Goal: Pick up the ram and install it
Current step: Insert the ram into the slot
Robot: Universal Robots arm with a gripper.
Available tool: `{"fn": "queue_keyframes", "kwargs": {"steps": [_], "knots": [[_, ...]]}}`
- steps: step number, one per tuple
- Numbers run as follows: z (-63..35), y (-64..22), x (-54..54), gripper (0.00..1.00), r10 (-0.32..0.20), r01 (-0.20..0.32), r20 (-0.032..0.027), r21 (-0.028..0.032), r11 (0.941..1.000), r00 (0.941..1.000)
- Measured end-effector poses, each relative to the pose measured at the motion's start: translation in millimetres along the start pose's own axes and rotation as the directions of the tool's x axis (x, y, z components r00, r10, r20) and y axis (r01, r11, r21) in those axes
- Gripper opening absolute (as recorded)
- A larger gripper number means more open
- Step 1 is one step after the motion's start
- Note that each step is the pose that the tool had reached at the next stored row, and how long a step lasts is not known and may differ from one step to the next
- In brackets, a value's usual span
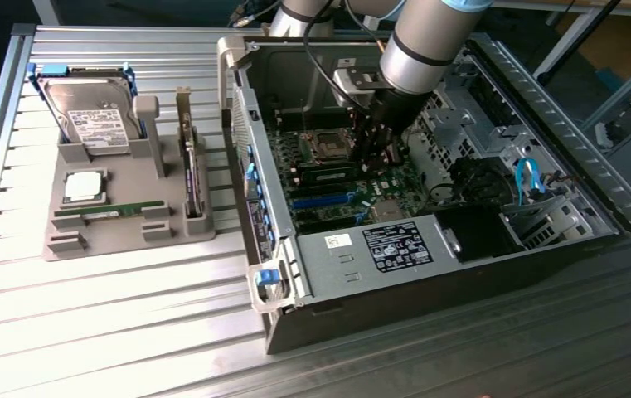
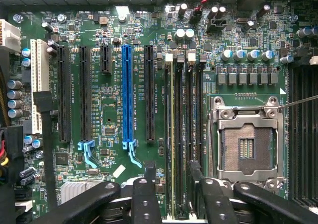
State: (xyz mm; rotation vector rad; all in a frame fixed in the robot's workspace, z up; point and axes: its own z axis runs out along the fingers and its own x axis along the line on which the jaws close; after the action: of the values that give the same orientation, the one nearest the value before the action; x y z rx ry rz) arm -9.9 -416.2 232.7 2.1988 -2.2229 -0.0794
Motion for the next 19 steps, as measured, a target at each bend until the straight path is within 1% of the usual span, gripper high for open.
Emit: {"fn": "queue_keyframes", "kwargs": {"steps": [3,7,9,11,13,19], "knots": [[-1.9,0.1,0.0,0.38,0.000,0.000,-0.0001,0.0000,1.0000,1.0000],[-7.8,0.3,-0.2,0.38,0.000,0.000,0.0001,0.0000,1.0000,1.0000],[-12.2,0.6,-0.3,0.38,0.000,0.000,-0.0002,0.0000,1.0000,1.0000],[-20.3,0.9,-0.5,0.38,0.000,0.000,-0.0001,0.0000,1.0000,1.0000],[-25.1,1.1,-0.7,0.38,0.000,0.000,-0.0001,0.0000,1.0000,1.0000],[-36.5,1.7,-0.9,0.38,0.000,0.000,-0.0005,0.0000,1.0000,1.0000]]}}
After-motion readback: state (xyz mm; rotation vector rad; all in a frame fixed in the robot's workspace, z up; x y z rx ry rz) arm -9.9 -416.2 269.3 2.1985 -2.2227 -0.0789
